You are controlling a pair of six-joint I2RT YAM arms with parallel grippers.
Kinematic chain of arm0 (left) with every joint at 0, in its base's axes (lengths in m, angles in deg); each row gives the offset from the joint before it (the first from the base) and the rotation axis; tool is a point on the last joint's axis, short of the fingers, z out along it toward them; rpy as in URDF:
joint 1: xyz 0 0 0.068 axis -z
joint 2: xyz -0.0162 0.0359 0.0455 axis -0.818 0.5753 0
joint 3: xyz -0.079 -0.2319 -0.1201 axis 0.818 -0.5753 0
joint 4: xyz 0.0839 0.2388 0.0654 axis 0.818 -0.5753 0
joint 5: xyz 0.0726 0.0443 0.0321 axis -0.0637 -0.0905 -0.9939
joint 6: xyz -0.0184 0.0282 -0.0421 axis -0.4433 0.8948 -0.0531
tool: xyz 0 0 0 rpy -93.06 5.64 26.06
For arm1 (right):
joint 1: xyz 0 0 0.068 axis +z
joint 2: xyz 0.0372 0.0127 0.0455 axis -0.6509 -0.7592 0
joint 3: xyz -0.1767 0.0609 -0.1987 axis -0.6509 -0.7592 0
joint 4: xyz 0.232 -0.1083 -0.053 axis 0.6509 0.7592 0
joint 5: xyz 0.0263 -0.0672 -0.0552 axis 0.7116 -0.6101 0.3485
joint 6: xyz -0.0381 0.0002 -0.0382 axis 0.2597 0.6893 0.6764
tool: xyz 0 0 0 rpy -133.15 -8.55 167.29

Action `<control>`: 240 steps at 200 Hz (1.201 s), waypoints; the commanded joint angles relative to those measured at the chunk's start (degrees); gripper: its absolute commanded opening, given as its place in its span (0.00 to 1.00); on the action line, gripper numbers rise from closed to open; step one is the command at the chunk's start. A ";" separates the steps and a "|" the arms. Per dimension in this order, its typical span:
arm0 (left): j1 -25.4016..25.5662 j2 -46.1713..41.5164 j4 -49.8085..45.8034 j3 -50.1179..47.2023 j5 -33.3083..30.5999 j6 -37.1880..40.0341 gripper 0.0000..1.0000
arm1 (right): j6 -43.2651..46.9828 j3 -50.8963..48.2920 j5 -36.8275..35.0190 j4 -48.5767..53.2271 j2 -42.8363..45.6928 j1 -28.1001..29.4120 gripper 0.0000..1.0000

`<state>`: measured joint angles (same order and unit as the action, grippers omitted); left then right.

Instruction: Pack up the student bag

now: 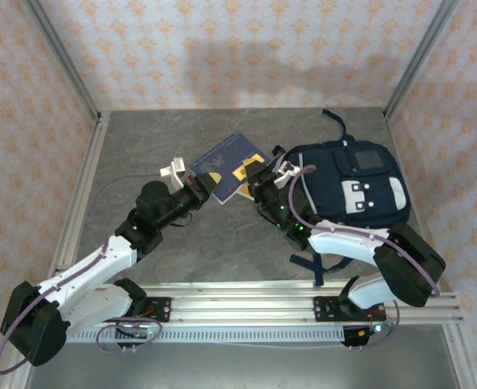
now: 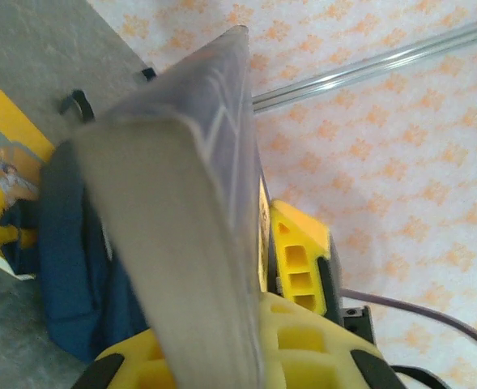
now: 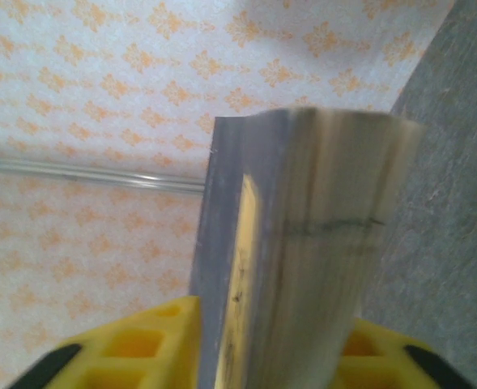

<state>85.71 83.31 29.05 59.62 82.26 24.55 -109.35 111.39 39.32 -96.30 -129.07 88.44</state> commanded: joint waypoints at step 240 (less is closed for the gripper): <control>-6.40 -2.64 -38.97 14.08 5.75 25.39 0.00 | 46.03 41.04 -13.87 92.11 -12.62 -9.43 0.72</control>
<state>79.85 80.47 -10.62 72.17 86.39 47.91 -60.70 150.67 23.48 -4.43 -140.35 79.98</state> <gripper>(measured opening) 0.109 0.813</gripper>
